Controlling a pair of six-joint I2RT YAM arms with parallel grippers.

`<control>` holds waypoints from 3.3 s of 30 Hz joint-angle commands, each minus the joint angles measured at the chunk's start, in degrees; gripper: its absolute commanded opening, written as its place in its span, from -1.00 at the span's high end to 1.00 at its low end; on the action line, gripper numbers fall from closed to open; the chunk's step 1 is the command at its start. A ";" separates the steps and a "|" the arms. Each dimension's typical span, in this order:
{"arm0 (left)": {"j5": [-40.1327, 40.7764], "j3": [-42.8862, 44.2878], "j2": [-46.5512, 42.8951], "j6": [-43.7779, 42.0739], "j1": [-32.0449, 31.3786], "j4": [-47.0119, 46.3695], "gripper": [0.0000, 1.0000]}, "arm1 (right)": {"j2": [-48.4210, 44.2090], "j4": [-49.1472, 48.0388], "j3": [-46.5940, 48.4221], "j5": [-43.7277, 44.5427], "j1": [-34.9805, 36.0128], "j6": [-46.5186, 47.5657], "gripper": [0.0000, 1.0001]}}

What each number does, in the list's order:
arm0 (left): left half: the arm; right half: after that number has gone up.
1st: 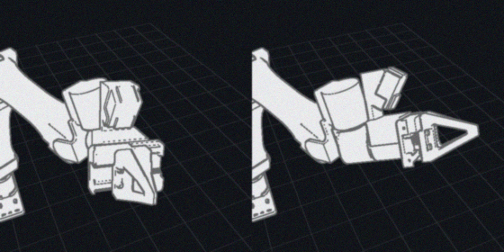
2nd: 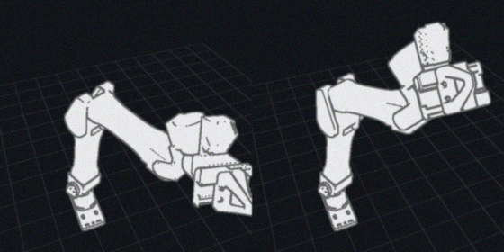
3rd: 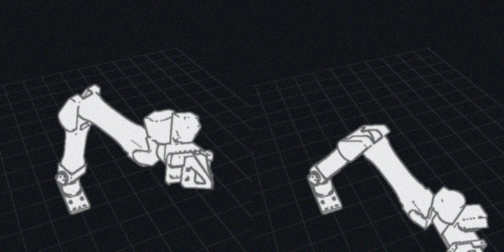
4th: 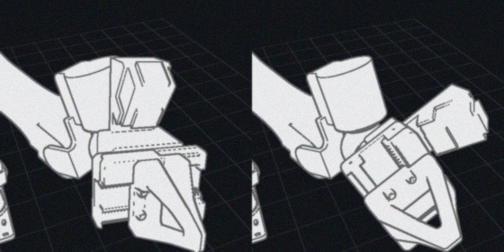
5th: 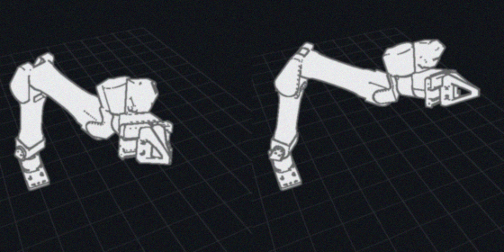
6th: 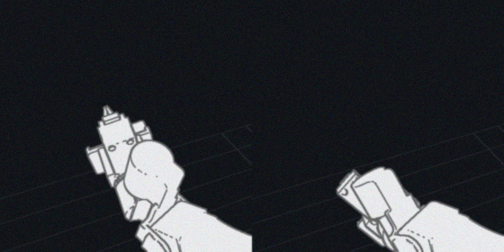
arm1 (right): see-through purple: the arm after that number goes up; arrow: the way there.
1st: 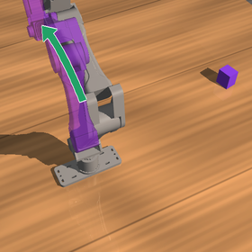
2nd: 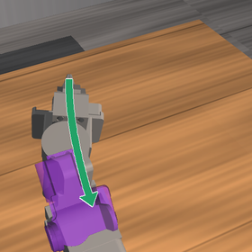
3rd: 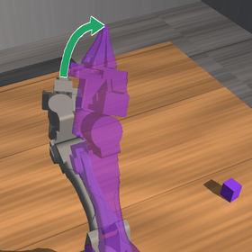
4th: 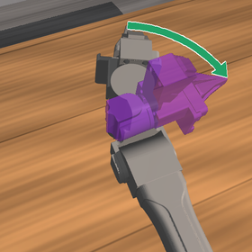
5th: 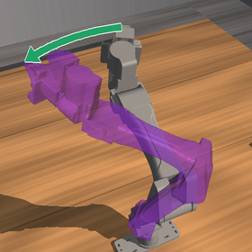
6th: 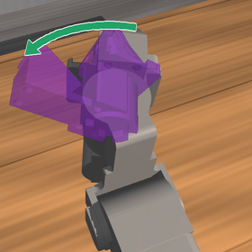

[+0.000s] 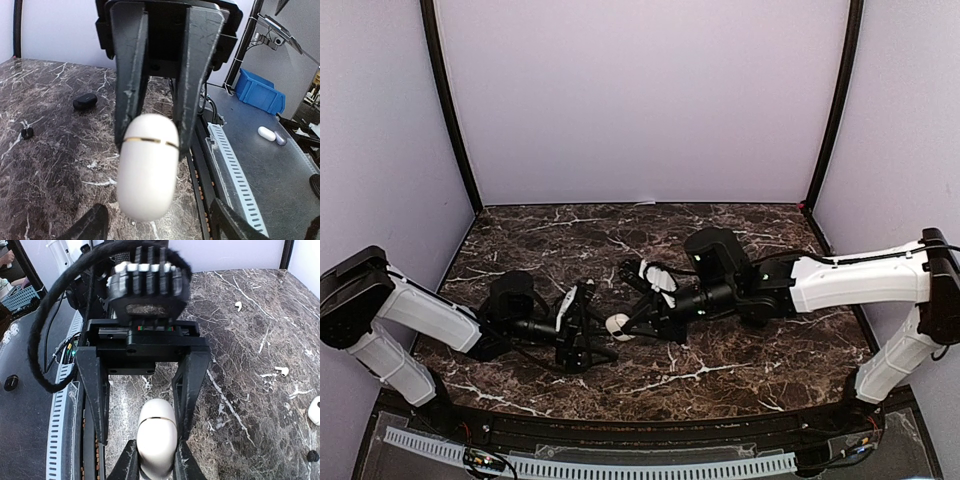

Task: Insert the wireless bluetooth earbuds into the charging case
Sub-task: Pass from the right arm to the left, then open the charging case, then move the left earbud to the center of the board.

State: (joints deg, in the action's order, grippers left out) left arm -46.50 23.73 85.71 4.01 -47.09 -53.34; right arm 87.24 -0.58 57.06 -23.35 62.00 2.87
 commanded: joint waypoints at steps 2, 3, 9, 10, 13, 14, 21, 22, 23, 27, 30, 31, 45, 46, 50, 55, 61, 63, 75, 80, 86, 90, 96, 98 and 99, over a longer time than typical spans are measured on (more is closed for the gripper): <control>-4.34 -3.78 1.20 -1.55 0.25 -12.04 -0.37 | 2.40 0.38 2.83 0.75 1.31 2.09 0.76; -4.48 -4.13 1.40 -1.32 0.25 -13.22 -0.33 | 2.57 0.44 3.02 0.91 1.43 2.12 0.76; -4.15 -3.95 1.78 -0.74 0.25 -13.96 -0.13 | 3.24 1.00 3.83 1.44 1.88 2.49 0.76; -3.72 -4.02 1.58 -0.78 0.25 -14.02 -0.11 | 3.35 1.02 3.89 1.47 1.90 2.49 0.76; -2.38 -4.21 1.18 -0.84 0.25 -14.07 -0.02 | 3.61 0.80 4.04 1.51 2.15 2.40 0.76; -2.11 -4.21 1.09 -0.78 0.25 -13.93 0.02 | 3.69 0.84 4.03 1.54 2.23 2.38 0.76; -1.10 -4.21 0.69 -0.67 0.25 -12.83 0.32 | 3.94 1.07 4.52 1.77 2.72 2.31 0.75; -1.12 -4.16 0.68 -0.67 0.25 -12.56 0.34 | 3.96 1.08 4.49 1.88 2.77 2.27 0.75; -1.17 -4.15 0.68 -0.67 0.25 -12.38 0.35 | 3.94 1.10 4.41 1.91 2.82 2.31 0.74; -1.20 -4.50 0.11 -0.95 0.25 -12.13 0.42 | 3.97 0.60 3.95 3.41 2.95 2.03 0.47; -1.19 -5.34 -0.80 -1.63 0.25 -12.14 0.43 | 2.67 -1.74 1.91 7.44 2.95 1.30 0.27; -1.22 -5.62 -1.11 -1.78 0.25 -12.19 0.44 | 2.14 -2.65 1.27 9.34 2.91 0.67 0.25; -4.22 -9.13 -2.98 -2.43 0.25 -15.31 0.48 | -4.49 -11.00 -6.15 23.30 1.17 -5.34 0.19; -4.25 -9.32 -3.05 -2.31 0.25 -15.71 0.49 | -5.21 -11.72 -7.01 23.72 0.89 -5.74 0.18; -4.31 -10.13 -3.40 -1.74 0.25 -17.37 0.50 | -6.87 -12.83 -8.85 26.00 -0.31 -7.05 0.17; -4.11 -11.75 -3.70 -0.17 0.25 -20.85 0.51 | -7.17 -12.86 -9.59 28.71 -1.38 -9.04 0.18; -3.49 -12.65 -3.80 1.95 0.25 -21.54 0.52 | -7.10 -14.09 -10.12 23.69 -1.88 -8.52 0.17; -3.23 -12.57 -3.72 2.38 0.25 -21.33 0.52 | -6.86 -15.07 -10.09 17.83 -1.88 -7.38 0.11; 13.43 -14.75 -12.89 8.60 5.90 -14.24 0.57 | 2.18 -15.04 -4.85 14.96 -1.57 -12.04 -0.09; 18.82 -13.81 -23.51 11.55 13.69 -0.70 0.57 | 10.40 -13.46 1.08 21.17 -1.66 -16.72 -0.04; 20.68 -12.62 -30.22 16.63 20.52 7.59 0.57 | 21.90 -13.42 10.19 26.70 -1.54 -22.33 -0.09; 20.38 -12.11 -32.12 18.87 23.02 11.05 0.58 | 29.66 -10.62 17.34 32.67 -1.06 -24.49 -0.24; 20.21 -12.02 -34.68 18.12 24.48 14.00 0.58 | 41.07 -3.67 31.35 41.52 -0.30 -27.12 -0.35; 20.18 -12.19 -35.50 17.66 24.51 14.46 0.58 | 44.25 -2.93 34.86 42.32 -0.30 -27.56 -0.35; 20.03 -12.33 -35.86 17.47 24.60 14.58 0.58 | 45.57 -2.79 36.57 42.51 -0.30 -27.61 -0.35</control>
State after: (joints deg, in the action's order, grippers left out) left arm -26.26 10.35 51.92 21.69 -22.98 -40.58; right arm 128.84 -5.78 87.90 13.93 61.10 -22.68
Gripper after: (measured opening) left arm 0.257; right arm 0.676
